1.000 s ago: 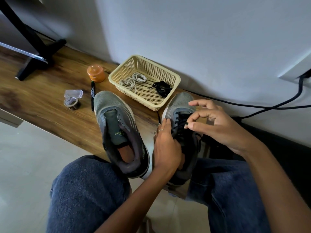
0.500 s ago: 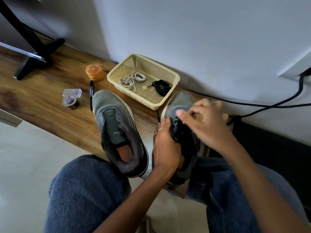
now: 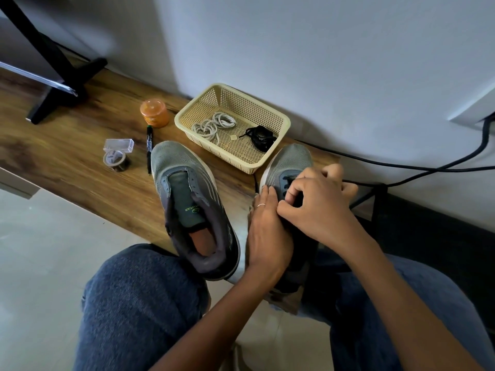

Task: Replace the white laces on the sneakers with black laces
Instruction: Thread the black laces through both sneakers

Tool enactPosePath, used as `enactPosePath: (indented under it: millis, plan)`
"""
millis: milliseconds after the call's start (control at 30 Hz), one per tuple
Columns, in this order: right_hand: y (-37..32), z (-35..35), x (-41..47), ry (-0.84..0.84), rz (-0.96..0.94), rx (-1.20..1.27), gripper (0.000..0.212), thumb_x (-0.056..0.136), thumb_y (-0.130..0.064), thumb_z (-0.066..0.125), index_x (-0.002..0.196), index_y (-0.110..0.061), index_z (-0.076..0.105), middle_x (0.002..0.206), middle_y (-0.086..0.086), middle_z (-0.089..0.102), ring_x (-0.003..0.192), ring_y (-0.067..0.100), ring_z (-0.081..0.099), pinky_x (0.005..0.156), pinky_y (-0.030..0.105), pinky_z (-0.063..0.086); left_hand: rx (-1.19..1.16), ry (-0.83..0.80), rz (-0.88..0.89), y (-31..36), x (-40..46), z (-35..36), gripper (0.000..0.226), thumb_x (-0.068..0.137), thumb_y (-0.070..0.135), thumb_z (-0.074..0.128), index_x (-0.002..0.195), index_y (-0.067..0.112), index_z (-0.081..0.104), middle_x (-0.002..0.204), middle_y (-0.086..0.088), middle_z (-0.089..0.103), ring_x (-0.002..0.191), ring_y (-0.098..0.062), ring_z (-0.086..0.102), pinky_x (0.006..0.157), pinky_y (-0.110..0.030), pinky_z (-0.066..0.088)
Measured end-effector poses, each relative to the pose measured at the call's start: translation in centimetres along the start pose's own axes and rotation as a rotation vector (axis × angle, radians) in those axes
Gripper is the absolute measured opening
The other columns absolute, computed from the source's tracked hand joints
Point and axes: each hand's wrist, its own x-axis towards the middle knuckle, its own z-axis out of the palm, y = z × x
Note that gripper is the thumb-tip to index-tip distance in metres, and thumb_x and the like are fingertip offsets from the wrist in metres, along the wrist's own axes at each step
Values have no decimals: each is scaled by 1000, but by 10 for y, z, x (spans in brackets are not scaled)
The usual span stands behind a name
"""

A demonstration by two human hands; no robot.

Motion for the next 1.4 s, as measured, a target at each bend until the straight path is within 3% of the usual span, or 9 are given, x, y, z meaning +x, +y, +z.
enactPosePath:
  millis: [133, 333, 500, 600, 733, 933, 1067, 1300, 1400]
  plan:
    - [6, -2, -2, -58, 19, 265, 21, 81, -30, 66, 62, -26, 60, 100, -20, 56, 108, 7, 27, 68, 30, 10, -29, 6, -42, 6, -3, -3, 51, 99, 5, 40, 149, 11, 32, 158, -5, 26, 147, -16, 18, 118, -30, 19]
    - [15, -13, -3, -170, 2, 492, 21, 81, -31, 71, 62, -30, 61, 107, -22, 54, 115, 3, 27, 86, 29, 12, -47, 16, -62, 5, 0, -1, 48, 87, -5, 39, 131, 13, 48, 137, -9, 49, 129, -27, 44, 103, -49, 42]
    - [32, -23, 5, -74, 17, 520, 33, 76, -65, 51, 78, -36, 66, 106, -21, 53, 117, 8, 41, 107, 48, 26, -92, 10, -85, 8, -2, -5, 65, 74, -13, 39, 130, 18, 49, 134, -4, 52, 128, -23, 47, 104, -41, 43]
    - [51, -35, 10, 7, 143, 644, 17, 92, -29, 52, 83, -30, 66, 99, 0, 66, 86, 7, 54, 84, 26, 44, -137, 9, -115, 9, -2, -8, 72, 70, -15, 40, 131, 21, 50, 137, -1, 51, 129, -20, 46, 105, -39, 42]
    - [69, -36, 6, -115, 132, 589, 24, 90, -1, 57, 83, -21, 68, 85, -2, 65, 70, 0, 53, 60, 2, 38, -150, 12, -119, 7, -2, -6, 76, 73, -13, 42, 142, 20, 43, 143, -1, 48, 133, -20, 43, 107, -41, 42]
    - [69, -33, 2, -295, 25, 606, 23, 79, -1, 72, 84, -23, 72, 87, 0, 72, 83, 13, 66, 80, 21, 49, -174, 52, -158, 10, -4, -6, 74, 79, -13, 44, 144, 21, 43, 145, 7, 48, 132, -7, 45, 103, -17, 40]
    - [66, -29, 2, -285, 29, 608, 16, 79, -8, 75, 78, -23, 73, 79, -2, 74, 77, 11, 68, 80, 28, 49, -153, 63, -136, 13, -5, -7, 70, 82, -13, 44, 144, 20, 43, 136, 5, 55, 123, -8, 49, 73, 11, 26]
    - [67, -25, 6, -99, 82, 637, 32, 85, 4, 64, 75, -26, 68, 70, 1, 71, 67, 13, 71, 64, 19, 56, -140, 65, -106, 13, -5, -9, 68, 84, -14, 40, 141, 21, 46, 111, 14, 56, 97, 4, 48, 65, 9, 30]
    - [66, -27, 4, -46, 79, 638, 34, 88, 5, 58, 75, -25, 66, 70, -1, 70, 66, 10, 71, 63, 16, 56, -127, 62, -123, 13, -5, -9, 65, 87, -11, 40, 143, 21, 44, 120, 9, 60, 108, -4, 55, 74, 1, 35]
